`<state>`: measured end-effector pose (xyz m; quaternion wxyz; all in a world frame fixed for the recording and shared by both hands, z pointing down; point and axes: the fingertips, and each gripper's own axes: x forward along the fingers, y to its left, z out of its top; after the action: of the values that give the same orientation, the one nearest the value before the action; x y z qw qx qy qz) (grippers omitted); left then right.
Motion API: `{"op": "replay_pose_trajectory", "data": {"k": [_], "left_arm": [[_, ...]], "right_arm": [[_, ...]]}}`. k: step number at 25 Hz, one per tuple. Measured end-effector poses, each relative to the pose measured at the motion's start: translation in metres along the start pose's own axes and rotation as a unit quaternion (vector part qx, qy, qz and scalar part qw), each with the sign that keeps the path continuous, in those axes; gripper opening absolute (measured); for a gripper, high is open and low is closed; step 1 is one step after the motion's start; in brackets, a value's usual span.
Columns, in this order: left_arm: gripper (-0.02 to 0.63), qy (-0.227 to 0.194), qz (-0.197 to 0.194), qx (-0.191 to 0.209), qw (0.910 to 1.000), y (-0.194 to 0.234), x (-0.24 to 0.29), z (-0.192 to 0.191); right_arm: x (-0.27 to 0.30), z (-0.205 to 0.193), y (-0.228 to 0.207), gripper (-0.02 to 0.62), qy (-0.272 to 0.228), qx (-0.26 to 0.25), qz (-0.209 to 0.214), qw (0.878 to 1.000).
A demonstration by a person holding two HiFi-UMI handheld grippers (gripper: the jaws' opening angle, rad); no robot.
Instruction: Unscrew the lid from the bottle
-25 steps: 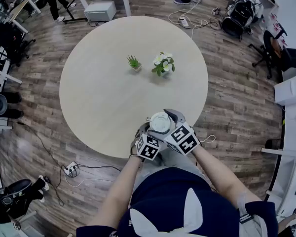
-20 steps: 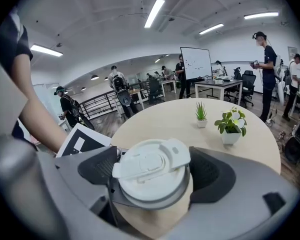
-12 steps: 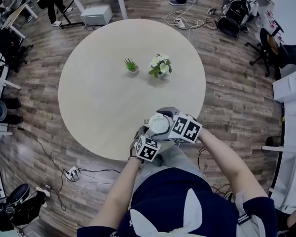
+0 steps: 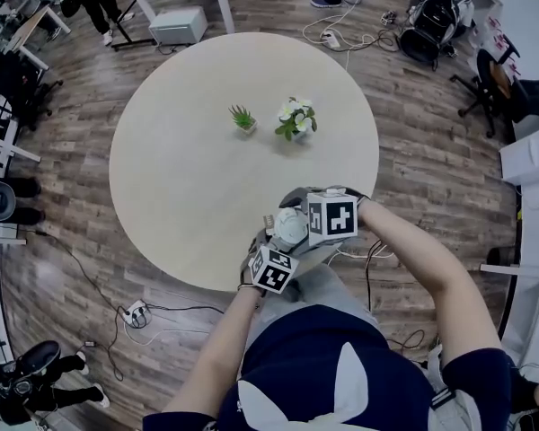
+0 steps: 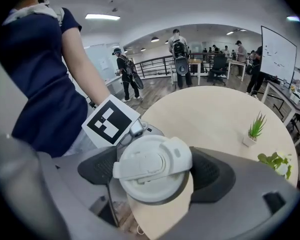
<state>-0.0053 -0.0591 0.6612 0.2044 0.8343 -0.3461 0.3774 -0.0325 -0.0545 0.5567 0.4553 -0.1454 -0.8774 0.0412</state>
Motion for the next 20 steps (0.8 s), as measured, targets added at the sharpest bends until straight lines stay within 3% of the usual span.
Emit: {"op": "replay_pose_trajectory", "data": {"k": [4, 8, 13, 20], "left_arm": [[0.302, 0.001, -0.001, 0.0, 1.0, 0.001, 0.001, 0.0], [0.302, -0.001, -0.004, -0.001, 1.0, 0.0, 0.002, 0.001], [0.302, -0.004, -0.005, 0.0, 1.0, -0.002, 0.002, -0.001], [0.302, -0.003, -0.007, -0.001, 1.0, 0.0, 0.0, 0.0]], "right_arm": [[0.0, 0.0, -0.002, 0.456, 0.003, 0.008, -0.006, 1.0], [-0.005, 0.004, -0.007, 0.459, -0.061, 0.075, -0.066, 0.993], [-0.015, 0.008, -0.01, 0.453, -0.165, 0.153, -0.166, 0.96], [-0.016, -0.003, -0.021, 0.437, -0.201, 0.229, -0.275, 0.912]]}}
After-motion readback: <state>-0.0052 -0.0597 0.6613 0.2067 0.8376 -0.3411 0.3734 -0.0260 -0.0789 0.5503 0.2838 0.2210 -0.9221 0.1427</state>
